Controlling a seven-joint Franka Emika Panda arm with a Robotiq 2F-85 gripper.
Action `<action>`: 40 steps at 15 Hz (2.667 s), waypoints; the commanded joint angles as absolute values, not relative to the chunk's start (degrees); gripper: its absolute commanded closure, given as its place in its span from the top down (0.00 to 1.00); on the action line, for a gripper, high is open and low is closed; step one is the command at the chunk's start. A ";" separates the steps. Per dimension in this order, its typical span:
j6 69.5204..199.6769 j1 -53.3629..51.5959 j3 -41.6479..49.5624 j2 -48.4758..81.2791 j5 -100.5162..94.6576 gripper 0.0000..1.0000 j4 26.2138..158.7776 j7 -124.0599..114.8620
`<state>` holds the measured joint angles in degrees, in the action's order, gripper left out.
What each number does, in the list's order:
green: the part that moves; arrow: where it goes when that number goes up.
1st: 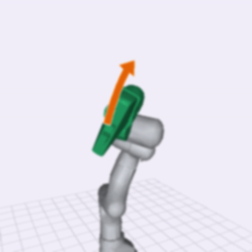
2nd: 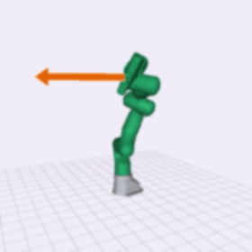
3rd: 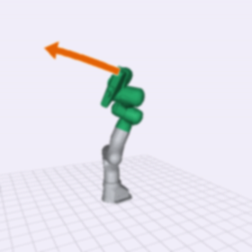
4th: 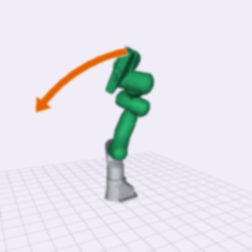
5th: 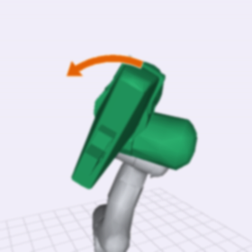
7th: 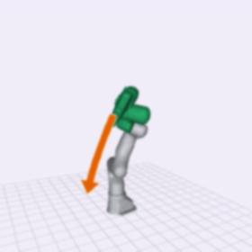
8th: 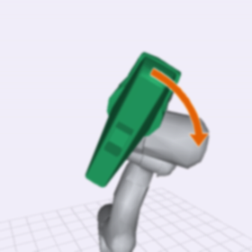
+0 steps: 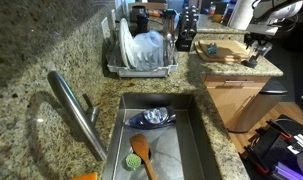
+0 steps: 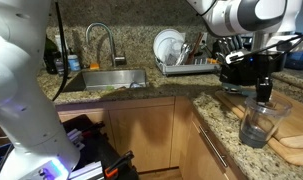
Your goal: Move the clear cup to the left side of the counter
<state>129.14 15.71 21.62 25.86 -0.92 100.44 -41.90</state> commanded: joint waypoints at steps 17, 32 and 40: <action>123.10 4.98 9.48 6.03 1.81 0.04 107.21 -27.76; 140.03 -1.00 2.47 8.84 2.04 0.16 117.38 -25.07; 145.91 -2.91 -0.14 10.74 2.05 0.04 121.46 -17.72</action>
<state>143.94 -2.64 0.78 10.06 1.87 120.38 -21.95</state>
